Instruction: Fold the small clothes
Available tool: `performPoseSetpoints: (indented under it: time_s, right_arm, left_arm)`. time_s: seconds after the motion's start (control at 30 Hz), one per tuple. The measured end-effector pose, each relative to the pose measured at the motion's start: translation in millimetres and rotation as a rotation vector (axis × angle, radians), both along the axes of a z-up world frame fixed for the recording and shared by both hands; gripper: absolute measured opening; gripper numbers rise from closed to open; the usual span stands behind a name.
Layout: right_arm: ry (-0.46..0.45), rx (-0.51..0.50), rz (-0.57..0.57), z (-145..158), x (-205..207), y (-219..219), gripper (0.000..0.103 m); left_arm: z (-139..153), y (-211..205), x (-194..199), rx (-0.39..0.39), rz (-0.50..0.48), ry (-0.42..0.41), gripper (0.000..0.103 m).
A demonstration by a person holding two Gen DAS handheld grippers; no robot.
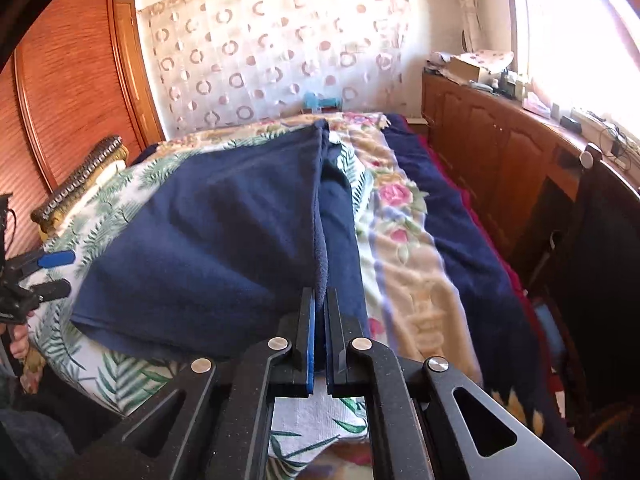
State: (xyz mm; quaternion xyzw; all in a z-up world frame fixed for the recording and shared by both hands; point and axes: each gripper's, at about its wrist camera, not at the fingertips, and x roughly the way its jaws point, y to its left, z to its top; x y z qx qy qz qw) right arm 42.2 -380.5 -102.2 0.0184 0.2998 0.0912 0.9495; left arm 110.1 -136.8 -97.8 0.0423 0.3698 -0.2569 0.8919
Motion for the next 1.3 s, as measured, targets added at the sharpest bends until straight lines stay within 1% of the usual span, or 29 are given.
performPoseSetpoints:
  time_s: [0.07,0.2,0.37,0.43,0.57,0.6,0.63,0.67,0.7,0.73,0.77,0.8,0.87,0.93,1.03,1.13,1.3]
  right_arm:
    - [0.008,-0.005,-0.005,-3.0,1.7,1.4,0.003]
    - [0.026,-0.005,-0.008,2.0,5.5,3.2,0.003]
    - [0.03,-0.002,-0.007,6.7,8.0,-0.8,0.003]
    - [0.032,0.001,-0.008,5.4,8.5,-2.7,0.003]
    - [0.031,0.015,-0.015,5.5,7.2,-5.2,0.003]
    - [0.027,0.016,-0.016,5.8,6.4,-5.2,0.003]
    - [0.023,0.015,-0.018,5.9,5.4,-4.9,0.003]
    - [0.015,0.009,-0.02,7.0,3.6,-3.2,0.004]
    - [0.008,0.005,-0.021,8.8,1.8,-2.5,0.007]
    - [0.0,-0.003,-0.027,9.2,0.1,-1.8,0.012]
    - [-0.01,-0.012,-0.033,11.1,-2.1,-1.1,0.021]
    - [-0.022,-0.019,-0.035,13.0,-4.6,0.1,0.027]
    - [-0.049,-0.025,-0.037,17.9,-10.4,2.7,0.058]
    - [-0.078,-0.013,-0.02,23.6,-17.2,6.2,0.068]
    - [-0.114,-0.009,0.042,30.5,-27.9,21.1,0.075]
    - [-0.133,-0.023,0.122,31.9,-35.3,42.6,0.082]
    - [-0.11,-0.071,0.235,20.5,-34.4,76.9,0.085]
  left_arm:
    - [-1.9,-0.7,-0.4,-0.007,-0.006,0.007,0.083]
    - [-3.8,-3.3,-1.5,-0.038,-0.03,0.019,0.082]
    - [-8.8,-7.8,-2.3,-0.056,-0.055,0.04,0.062]
    - [-11.8,-9.8,-1.7,-0.066,-0.068,0.057,0.048]
    - [-19.1,-15.6,1.3,-0.067,-0.081,0.087,0.042]
    - [-20.5,-16.6,1.4,-0.067,-0.085,0.091,0.037]
    - [-20.8,-17.4,0.9,-0.067,-0.088,0.088,0.027]
    - [-21.3,-18.3,0.6,-0.067,-0.095,0.092,0.02]
    - [-21.5,-19.4,0.2,-0.065,-0.101,0.096,0.01]
    - [-20.7,-20.4,-0.9,-0.059,-0.1,0.09,0.007]
    - [-18.0,-21.4,-2.3,-0.053,-0.103,0.08,0.006]
    - [-14.0,-20.9,-3.0,-0.056,-0.105,0.071,0.006]
    - [-3.4,-19.2,-4.0,-0.077,-0.107,0.051,0.005]
    - [13.1,-17.9,-4.1,-0.103,-0.113,0.024,0.005]
    - [37.1,-17.3,-1.6,-0.142,-0.119,-0.013,0.005]
    - [53.1,-19.4,3.3,-0.15,-0.122,-0.048,0.005]
    - [64.5,-25.0,9.7,-0.16,-0.121,-0.072,0.005]
